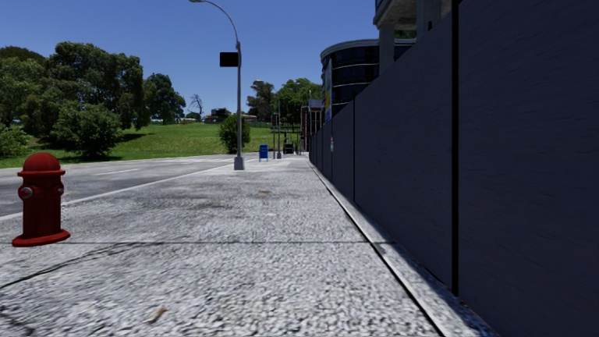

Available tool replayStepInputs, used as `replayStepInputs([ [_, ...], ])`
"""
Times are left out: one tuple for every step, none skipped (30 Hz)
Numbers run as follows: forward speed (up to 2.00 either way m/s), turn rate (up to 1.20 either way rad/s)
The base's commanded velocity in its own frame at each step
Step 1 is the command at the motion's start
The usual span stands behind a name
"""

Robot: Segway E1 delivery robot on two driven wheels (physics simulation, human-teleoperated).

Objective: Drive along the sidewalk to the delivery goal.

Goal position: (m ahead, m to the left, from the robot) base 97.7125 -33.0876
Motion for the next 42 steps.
replayStepInputs([
  [1.56, 0.0],
  [1.56, 0.0],
  [1.56, 0.0],
  [1.56, 0.0],
  [1.56, 0.0],
  [1.56, 0.0],
  [1.56, 0.0],
  [1.56, 0.0],
  [1.56, 0.0],
  [1.55, 0.0],
  [1.55, 0.0],
  [1.55, 0.0],
  [1.55, 0.0],
  [1.55, 0.0],
  [1.55, 0.0],
  [1.55, 0.0],
  [1.55, 0.0],
  [1.55, 0.0],
  [1.55, 0.0],
  [1.55, 0.0],
  [1.55, 0.0],
  [1.56, 0.0],
  [1.56, 0.0],
  [1.56, 0.0],
  [1.56, 0.0],
  [1.56, 0.0],
  [1.56, 0.0],
  [1.56, 0.0],
  [1.56, 0.0],
  [1.56, 0.0],
  [1.56, 0.0],
  [1.56, 0.0],
  [1.56, 0.0],
  [1.56, 0.0],
  [1.56, 0.0],
  [1.56, 0.0],
  [1.56, 0.0],
  [1.56, 0.0],
  [1.56, 0.0],
  [1.56, 0.0],
  [1.56, 0.0],
  [1.56, 0.0],
])
